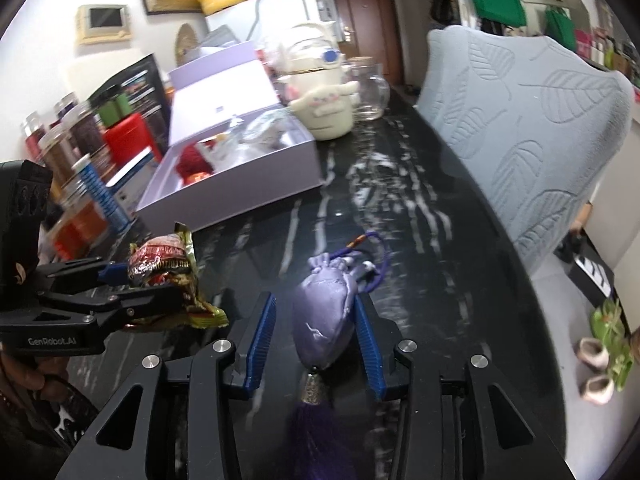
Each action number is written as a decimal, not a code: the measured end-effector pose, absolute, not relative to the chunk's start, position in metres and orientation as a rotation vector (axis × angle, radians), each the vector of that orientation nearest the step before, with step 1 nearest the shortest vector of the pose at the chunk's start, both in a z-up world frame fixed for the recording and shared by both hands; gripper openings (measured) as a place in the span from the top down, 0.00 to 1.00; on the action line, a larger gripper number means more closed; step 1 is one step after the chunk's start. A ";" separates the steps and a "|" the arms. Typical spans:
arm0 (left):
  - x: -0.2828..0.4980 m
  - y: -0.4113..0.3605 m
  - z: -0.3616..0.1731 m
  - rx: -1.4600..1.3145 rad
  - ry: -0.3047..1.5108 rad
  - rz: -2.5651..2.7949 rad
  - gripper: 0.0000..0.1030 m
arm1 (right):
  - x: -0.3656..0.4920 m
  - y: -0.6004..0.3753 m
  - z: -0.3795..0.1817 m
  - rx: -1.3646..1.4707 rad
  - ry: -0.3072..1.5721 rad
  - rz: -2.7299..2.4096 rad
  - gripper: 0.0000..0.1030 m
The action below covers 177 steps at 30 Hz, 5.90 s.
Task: Organize soft objects
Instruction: 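Lift the chip bag with the left gripper while the right gripper lifts the lavender pouch, then carry the chip bag with the left gripper while the right gripper carries the pouch into the box, then lower and release the chip bag with the left gripper while the right gripper releases the pouch in the box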
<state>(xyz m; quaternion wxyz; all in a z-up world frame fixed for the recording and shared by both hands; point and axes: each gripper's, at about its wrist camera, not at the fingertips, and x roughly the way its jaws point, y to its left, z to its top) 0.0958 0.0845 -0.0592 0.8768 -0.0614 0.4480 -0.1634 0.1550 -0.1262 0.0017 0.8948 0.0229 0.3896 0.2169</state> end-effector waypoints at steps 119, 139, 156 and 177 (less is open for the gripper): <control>0.090 0.153 0.069 -0.104 0.570 -0.128 0.44 | 0.168 -0.046 0.116 -0.054 0.484 0.709 0.51; 0.177 0.174 0.065 -0.082 0.573 -0.090 0.44 | 0.264 -0.014 0.131 -0.063 0.432 0.724 0.51; 0.212 0.178 -0.005 -0.060 0.733 -0.052 0.44 | 0.304 0.015 0.069 -0.046 0.568 0.762 0.51; 0.231 0.180 -0.058 -0.059 0.868 -0.052 0.44 | 0.322 0.024 0.019 -0.083 0.688 0.728 0.50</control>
